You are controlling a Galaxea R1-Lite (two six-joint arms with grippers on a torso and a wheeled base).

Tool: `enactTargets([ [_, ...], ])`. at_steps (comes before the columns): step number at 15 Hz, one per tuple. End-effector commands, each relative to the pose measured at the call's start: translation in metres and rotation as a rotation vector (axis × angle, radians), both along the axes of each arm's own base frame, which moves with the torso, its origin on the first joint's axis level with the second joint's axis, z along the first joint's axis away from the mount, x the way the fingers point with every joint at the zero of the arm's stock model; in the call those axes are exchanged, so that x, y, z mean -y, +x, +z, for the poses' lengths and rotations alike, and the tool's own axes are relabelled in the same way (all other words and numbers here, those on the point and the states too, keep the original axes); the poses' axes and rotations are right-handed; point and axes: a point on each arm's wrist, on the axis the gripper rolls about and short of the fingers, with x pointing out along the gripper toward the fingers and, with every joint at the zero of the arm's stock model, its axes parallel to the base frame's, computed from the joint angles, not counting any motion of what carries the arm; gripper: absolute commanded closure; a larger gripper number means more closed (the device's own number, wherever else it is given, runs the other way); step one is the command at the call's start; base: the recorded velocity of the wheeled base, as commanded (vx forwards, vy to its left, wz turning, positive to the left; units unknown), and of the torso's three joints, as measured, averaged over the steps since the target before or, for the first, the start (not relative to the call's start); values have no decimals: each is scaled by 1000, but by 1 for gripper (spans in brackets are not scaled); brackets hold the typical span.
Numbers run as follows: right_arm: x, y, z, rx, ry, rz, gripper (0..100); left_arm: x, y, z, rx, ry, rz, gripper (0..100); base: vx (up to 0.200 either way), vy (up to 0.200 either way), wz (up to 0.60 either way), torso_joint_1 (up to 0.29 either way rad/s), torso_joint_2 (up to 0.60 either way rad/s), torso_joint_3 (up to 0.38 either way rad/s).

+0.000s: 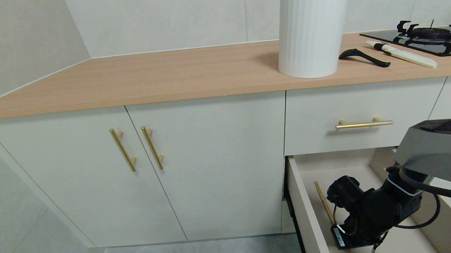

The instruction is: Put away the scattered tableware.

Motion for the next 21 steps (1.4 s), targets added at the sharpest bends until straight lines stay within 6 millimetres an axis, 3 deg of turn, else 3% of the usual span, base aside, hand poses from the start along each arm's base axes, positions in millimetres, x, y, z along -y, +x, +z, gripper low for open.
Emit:
enactTargets([
  [1, 0, 0, 0, -2, -2, -1, 0, 0, 0, 0, 0, 0, 0, 0, 0, 0, 0, 0, 0, 0],
  [7, 0, 1, 6, 15, 5, -1, 0, 0, 0, 0, 0, 0, 0, 0, 0, 0, 0, 0, 0, 0],
  [8, 0, 1, 22, 58, 23, -4, 0, 0, 0, 0, 0, 0, 0, 0, 0, 0, 0, 0, 0, 0],
  [10, 6, -11, 78, 196, 81, 0, 0, 0, 0, 0, 0, 0, 0, 0, 0, 0, 0, 0, 0, 0],
  [14, 26, -52, 176, 457, 172, 1, 0, 0, 0, 0, 0, 0, 0, 0, 0, 0, 0, 0, 0, 0],
  [16, 37, -78, 215, 593, 197, 34, 0, 0, 0, 0, 0, -2, 0, 0, 0, 0, 0, 0, 0, 0],
  [18, 46, -100, 240, 699, 204, 64, 0, 0, 0, 0, 0, 0, 0, 0, 0, 0, 0, 0, 0, 0],
  [21, 61, -118, 260, 807, 188, 66, 0, 0, 0, 0, 0, 0, 0, 0, 0, 0, 0, 0, 0, 0],
])
